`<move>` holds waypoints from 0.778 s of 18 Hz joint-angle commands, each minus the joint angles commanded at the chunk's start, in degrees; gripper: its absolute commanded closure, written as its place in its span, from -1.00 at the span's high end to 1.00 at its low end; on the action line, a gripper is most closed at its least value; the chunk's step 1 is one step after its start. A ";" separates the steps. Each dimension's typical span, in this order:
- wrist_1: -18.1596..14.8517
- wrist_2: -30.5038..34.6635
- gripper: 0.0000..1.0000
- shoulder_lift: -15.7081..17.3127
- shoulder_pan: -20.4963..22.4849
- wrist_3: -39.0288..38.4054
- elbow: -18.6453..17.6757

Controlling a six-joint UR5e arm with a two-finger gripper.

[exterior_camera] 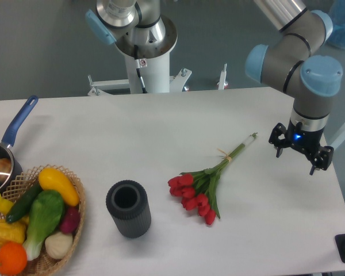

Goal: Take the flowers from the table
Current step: 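Move the open gripper over the red tulip bouquet's stems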

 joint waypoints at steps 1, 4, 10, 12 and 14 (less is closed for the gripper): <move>0.00 0.00 1.00 0.00 0.00 0.00 0.00; 0.09 -0.09 1.00 0.17 -0.17 0.00 -0.09; 3.85 -4.64 1.00 0.87 -0.35 -0.26 -5.08; 5.36 -7.29 1.00 2.71 -0.26 -0.96 -9.04; 5.01 -7.38 1.00 4.04 -0.70 -0.61 -10.98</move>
